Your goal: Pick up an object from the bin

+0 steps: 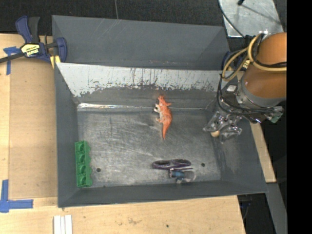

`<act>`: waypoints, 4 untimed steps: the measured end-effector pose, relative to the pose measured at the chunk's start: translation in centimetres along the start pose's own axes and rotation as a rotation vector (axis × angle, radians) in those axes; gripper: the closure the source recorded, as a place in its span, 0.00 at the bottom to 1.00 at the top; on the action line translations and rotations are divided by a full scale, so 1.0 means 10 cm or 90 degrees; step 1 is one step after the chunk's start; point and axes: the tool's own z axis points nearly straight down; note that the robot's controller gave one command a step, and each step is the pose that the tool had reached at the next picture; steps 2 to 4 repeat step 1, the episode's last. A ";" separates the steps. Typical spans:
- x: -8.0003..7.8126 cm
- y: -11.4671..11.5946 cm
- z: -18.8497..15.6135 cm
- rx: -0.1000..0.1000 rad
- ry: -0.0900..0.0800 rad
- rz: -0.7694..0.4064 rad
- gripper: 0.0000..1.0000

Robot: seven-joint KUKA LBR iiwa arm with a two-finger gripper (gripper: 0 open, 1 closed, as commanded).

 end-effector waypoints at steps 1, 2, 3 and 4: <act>0.00 0.00 -0.14 0.001 0.000 -0.001 1.00; 0.00 0.00 -0.14 0.001 0.000 -0.001 1.00; 0.00 0.00 -0.14 0.001 0.000 -0.001 1.00; 0.00 0.00 -0.14 0.001 0.000 -0.001 1.00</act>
Offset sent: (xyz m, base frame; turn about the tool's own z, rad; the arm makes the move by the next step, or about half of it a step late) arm 0.0318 -0.0105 0.0819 -0.4697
